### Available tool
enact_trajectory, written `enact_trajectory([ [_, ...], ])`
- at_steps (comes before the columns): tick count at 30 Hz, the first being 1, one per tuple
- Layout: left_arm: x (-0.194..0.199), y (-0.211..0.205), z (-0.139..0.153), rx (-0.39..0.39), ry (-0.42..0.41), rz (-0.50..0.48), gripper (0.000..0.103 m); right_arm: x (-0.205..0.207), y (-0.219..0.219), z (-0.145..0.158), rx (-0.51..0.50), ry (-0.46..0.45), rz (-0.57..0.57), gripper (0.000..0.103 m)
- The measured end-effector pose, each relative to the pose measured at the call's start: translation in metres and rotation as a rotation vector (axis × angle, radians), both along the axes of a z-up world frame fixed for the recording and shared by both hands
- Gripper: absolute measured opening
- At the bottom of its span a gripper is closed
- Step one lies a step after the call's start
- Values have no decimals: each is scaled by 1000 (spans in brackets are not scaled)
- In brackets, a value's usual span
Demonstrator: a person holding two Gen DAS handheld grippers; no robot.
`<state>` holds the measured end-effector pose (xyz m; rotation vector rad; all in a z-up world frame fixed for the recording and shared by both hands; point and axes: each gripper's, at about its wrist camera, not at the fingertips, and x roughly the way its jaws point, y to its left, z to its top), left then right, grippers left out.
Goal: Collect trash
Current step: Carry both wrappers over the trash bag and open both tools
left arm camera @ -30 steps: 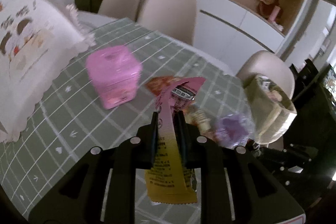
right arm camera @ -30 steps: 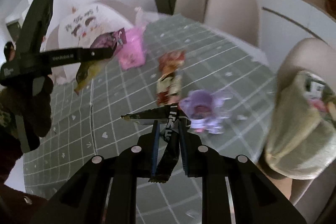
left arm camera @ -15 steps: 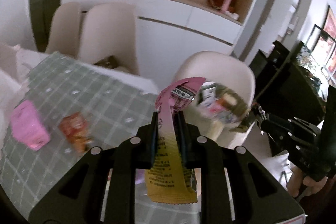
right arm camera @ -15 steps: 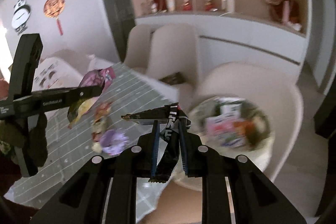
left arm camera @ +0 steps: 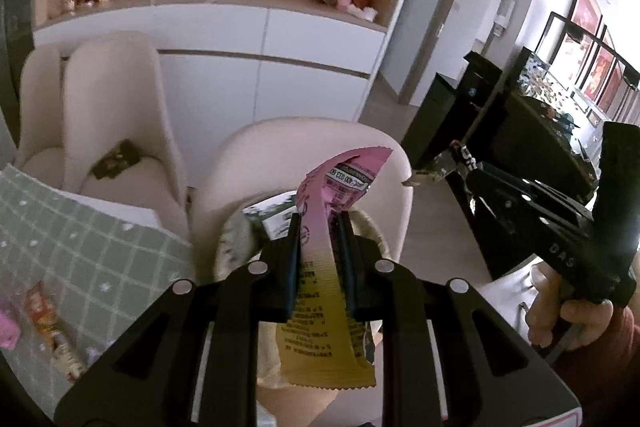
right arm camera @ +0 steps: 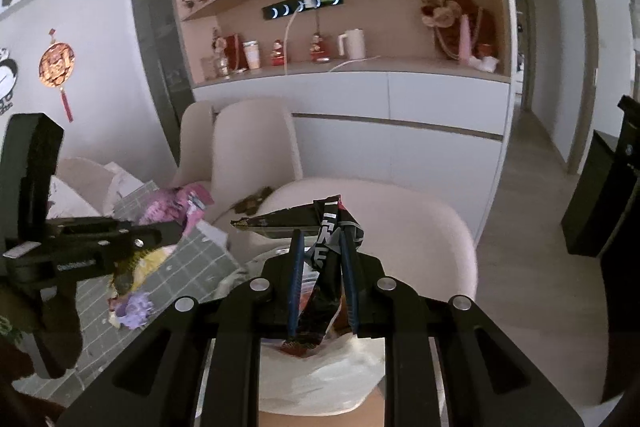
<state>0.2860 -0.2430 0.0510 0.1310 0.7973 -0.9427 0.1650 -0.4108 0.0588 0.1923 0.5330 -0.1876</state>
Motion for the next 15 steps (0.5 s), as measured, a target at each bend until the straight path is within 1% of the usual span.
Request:
enact_trajectory([
  [2,7,-20,-10,10,13,0,17,1,-16,-2,0,2,-8,19],
  [7,23,-48,-34,14,80,-4,18,13,-43,-12,16,25,-11,19],
  [12,40,-58,-50,1,157,27,37,26,-55,-21,33,47,-3,19],
  [15,46,-55,-53,-5,171,57,43,33,-58,-28,48,65,11,19],
])
